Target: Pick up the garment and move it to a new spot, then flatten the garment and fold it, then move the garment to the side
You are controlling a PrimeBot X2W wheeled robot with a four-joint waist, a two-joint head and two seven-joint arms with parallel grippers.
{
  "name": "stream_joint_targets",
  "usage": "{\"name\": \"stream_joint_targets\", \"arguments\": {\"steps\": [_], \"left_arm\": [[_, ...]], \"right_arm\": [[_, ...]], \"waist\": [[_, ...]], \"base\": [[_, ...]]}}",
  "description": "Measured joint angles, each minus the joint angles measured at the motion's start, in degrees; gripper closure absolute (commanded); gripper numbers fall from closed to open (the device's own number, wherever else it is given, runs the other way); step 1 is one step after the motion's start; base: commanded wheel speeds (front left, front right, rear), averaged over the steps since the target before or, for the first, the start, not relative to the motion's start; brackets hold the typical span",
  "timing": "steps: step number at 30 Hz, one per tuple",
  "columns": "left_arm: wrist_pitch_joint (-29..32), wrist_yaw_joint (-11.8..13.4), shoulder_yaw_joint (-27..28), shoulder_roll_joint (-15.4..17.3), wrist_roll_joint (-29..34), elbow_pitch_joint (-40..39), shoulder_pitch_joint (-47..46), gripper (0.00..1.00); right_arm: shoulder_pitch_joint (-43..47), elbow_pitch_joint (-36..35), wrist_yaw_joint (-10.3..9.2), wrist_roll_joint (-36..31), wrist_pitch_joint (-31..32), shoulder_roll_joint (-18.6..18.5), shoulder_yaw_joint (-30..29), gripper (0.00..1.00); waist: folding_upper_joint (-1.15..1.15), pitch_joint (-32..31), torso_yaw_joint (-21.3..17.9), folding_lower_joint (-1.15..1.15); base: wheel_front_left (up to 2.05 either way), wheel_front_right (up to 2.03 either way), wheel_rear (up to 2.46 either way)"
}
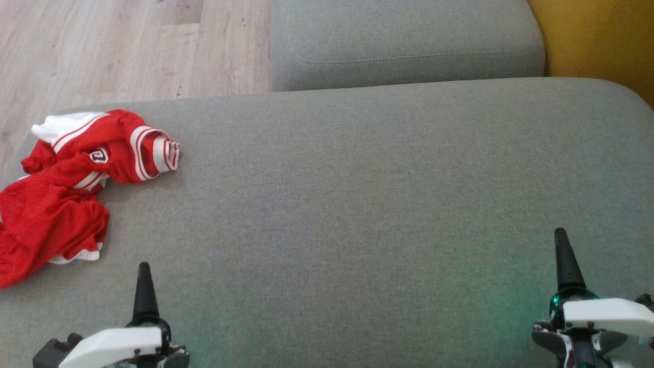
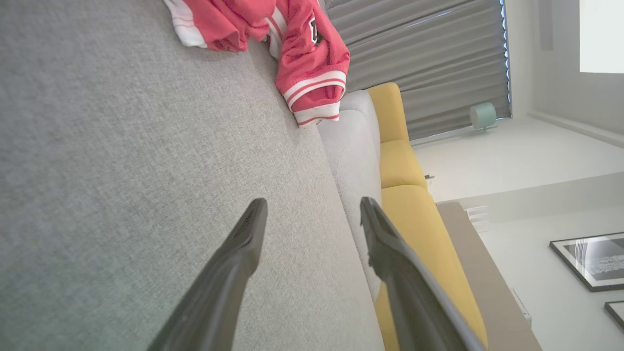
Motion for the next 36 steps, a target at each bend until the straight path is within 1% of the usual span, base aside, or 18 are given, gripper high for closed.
{"name": "stream_joint_targets", "arguments": {"steps": [14, 36], "left_arm": [[-2.3, 0.8, -2.9, 0.0, 14.5, -1.4, 1.8, 0.0], [-5.9, 2.5, -5.0, 0.1, 31.6, -1.7, 3.9, 0.0]], "right_arm": [[1.7, -1.4, 0.0, -11.9, -2.3, 0.0, 2.3, 0.0], [3.2, -2.3, 0.0, -29.7, -5.8, 0.0, 6.1, 0.0]], "waist": [[0.0, -0.6, 0.4, 0.0], [0.0, -1.6, 1.0, 0.01]], "base": [[0.0, 0.0, 0.0], [0.0, 0.0, 0.0]]}}
